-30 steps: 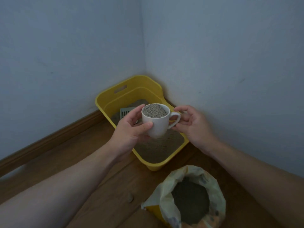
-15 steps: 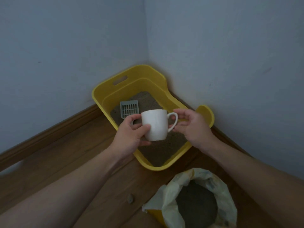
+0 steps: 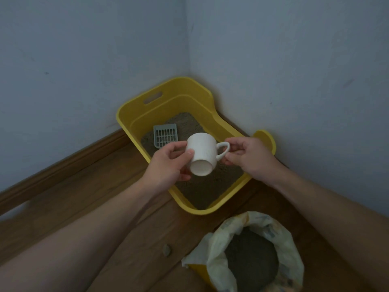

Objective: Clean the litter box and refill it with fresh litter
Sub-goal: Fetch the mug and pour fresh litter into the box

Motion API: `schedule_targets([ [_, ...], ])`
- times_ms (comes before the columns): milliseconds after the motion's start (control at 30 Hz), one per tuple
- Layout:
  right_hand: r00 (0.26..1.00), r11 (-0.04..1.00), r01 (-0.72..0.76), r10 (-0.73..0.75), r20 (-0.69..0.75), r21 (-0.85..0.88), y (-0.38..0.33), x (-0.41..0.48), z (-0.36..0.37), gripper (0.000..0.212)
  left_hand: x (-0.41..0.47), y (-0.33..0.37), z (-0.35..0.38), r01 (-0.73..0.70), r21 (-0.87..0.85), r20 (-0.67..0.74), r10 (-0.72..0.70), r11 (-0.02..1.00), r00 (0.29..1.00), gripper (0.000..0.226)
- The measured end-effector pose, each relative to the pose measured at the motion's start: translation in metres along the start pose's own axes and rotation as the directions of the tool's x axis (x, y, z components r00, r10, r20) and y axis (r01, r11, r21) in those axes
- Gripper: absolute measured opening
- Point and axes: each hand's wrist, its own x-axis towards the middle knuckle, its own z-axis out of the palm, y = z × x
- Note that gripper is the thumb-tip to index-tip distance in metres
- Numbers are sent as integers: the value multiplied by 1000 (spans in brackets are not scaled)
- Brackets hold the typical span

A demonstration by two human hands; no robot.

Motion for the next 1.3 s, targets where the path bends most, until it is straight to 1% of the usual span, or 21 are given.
schedule_targets([
  [100, 1000, 1000, 4, -4, 14, -12, 0, 0, -1, 47, -1, -1, -3, -21, -13, 17, 21, 1000, 1000, 49],
  [167, 1000, 1000, 13, -13, 12, -26, -1, -1, -1, 44, -1, -2, -6, -55, 0, 26, 55, 998, 998, 58],
  [267, 999, 998, 35, -36, -2, -54, -1, -3, -1, 37, -2, -3, -8, -83, -27, 46, 85, 996, 995, 72],
  [333, 999, 997, 52, -53, -11, -63, -2, -5, -1, 33, -3, -3, -9, -101, -31, 69, 102, 994, 992, 74],
  [433, 996, 993, 83, -85, -16, -88, -2, -8, -2, 25, -5, -3, -6, -141, -60, 88, 146, 988, 985, 71],
  [567, 995, 992, 95, -98, -36, -81, -2, -10, -1, 18, -6, -3, -3, -172, -70, 66, 176, 983, 982, 64],
  [733, 994, 992, 96, -99, -35, -84, -4, -12, 0, 16, -5, -3, -3, -188, -34, 47, 189, 982, 981, 70],
  [967, 995, 994, 85, -88, -42, -64, -2, -12, 0, 18, -5, -5, -2, -193, -33, 43, 194, 981, 980, 68],
  [1100, 997, 997, 73, -73, -40, 9, -4, -13, -2, 18, -7, -3, -2, -202, -28, 58, 203, 979, 977, 67],
  [1233, 999, 986, 24, -17, -46, 164, -10, -17, -5, 29, -11, 1, 1, -122, -148, 27, 128, 981, 991, 57],
  [1300, 999, 978, 22, -12, -50, 209, -14, -19, -6, 33, -14, 3, 3, -92, -178, 3, 94, 980, 996, 54],
])
